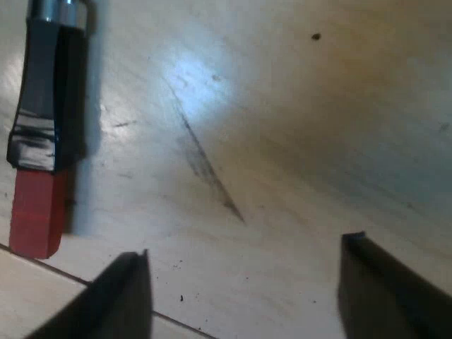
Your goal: Put the handle in the coffee machine
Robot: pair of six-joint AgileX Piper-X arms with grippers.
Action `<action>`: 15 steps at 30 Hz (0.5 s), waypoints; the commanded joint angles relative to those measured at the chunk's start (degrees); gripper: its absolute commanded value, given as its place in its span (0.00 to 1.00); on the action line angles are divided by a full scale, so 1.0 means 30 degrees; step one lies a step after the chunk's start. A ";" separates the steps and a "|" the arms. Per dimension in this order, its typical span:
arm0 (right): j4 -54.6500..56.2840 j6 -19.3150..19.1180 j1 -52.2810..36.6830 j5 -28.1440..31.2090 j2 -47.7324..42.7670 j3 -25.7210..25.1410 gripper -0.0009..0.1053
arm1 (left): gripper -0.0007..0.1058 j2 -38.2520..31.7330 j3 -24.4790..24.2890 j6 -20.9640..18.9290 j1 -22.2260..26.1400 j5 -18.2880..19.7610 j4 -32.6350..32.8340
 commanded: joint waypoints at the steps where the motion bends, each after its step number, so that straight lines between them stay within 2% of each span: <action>1: 0.0152 0.0003 0.0394 0.0000 0.0557 -0.0174 0.37 | 0.83 -0.0068 -0.0109 0.0499 -0.0102 0.0251 0.0038; 3: 0.0152 0.0003 0.0795 0.0000 0.1078 -0.0174 0.22 | 0.83 -0.0068 -0.0109 0.0603 -0.0102 0.0251 0.0038; 7: 0.0101 0.0360 0.1393 0.0000 0.1938 -0.0174 0.01 | 0.83 -0.0068 -0.0109 0.0600 -0.0102 0.0251 0.0038; 9: -0.0204 0.1357 0.1632 0.0000 0.2470 -0.0174 0.01 | 0.83 -0.0068 -0.0109 0.0706 -0.0102 0.0251 0.0038; 15: -0.1585 0.2681 0.1806 0.0000 0.3823 -0.0136 0.01 | 0.83 -0.0068 -0.0109 0.0746 -0.0102 0.0251 0.0038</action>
